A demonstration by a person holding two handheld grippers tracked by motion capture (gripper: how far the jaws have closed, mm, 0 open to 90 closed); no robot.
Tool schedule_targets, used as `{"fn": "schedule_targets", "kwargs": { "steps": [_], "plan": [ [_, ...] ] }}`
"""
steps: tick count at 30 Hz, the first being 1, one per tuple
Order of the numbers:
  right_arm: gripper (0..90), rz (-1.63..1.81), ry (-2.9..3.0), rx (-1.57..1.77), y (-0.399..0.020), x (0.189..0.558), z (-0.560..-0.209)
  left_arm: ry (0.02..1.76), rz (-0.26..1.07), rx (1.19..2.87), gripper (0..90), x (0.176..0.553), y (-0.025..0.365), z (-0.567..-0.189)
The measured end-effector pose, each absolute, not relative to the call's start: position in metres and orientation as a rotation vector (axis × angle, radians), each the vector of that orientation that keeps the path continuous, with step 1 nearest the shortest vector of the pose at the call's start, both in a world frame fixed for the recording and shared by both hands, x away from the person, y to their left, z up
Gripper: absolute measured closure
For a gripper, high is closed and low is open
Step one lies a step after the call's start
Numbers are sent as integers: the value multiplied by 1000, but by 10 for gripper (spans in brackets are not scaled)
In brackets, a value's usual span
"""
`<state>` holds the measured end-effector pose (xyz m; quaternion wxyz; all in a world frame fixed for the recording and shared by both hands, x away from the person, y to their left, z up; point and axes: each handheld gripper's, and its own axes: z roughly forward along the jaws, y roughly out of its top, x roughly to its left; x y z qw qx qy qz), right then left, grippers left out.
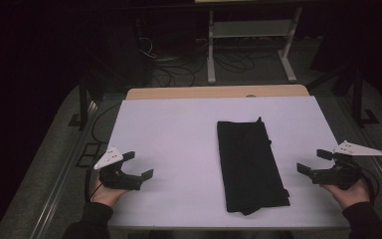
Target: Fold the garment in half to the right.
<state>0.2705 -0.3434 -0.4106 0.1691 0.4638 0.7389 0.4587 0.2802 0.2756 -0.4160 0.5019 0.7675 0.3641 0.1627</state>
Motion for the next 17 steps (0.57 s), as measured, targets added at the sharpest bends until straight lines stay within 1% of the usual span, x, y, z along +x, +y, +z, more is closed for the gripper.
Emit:
{"fn": "schedule_targets", "kwargs": {
  "steps": [2,10,17],
  "plan": [
    [0,1303,2101,1315,-344,270,-411,899,422,1848,0,278,283,-419],
    [0,1305,2099,1311,-344,270,-411,990,433,1824,0,271,306,-429],
    [0,1298,2107,1312,-344,272,-413,977,420,1838,0,272,303,-431]
  ]
}}
